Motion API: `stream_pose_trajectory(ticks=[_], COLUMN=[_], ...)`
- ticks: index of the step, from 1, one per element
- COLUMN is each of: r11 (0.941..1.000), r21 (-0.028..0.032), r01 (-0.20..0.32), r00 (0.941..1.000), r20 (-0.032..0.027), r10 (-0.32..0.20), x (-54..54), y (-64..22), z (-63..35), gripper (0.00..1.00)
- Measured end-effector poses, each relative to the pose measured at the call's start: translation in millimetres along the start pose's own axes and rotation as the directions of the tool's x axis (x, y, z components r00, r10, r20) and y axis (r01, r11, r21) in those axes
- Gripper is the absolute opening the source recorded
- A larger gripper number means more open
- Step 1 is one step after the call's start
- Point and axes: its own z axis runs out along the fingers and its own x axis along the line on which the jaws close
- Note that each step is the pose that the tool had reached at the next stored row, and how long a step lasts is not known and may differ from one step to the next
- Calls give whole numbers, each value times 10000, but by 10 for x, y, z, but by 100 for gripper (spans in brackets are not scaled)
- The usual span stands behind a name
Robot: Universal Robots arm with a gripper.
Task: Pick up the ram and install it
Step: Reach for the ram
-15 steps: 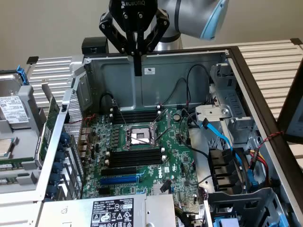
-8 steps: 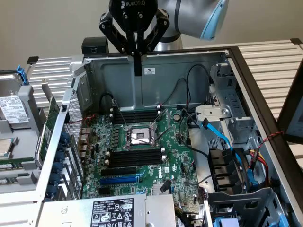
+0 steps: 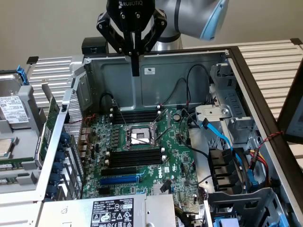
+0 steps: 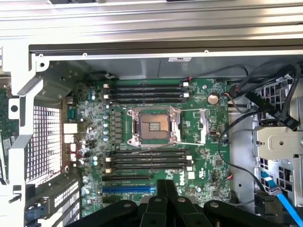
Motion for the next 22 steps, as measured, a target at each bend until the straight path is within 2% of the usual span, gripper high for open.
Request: stream_pose_trajectory(ticks=[7,22], r11=[10000,10000], r21=[0,0], r01=[-1,0], r00=[10000,10000], r20=[0,0], r10=[1,0], x=[210,884], y=[-15,-62], z=[-5,-20], gripper=[11,11])
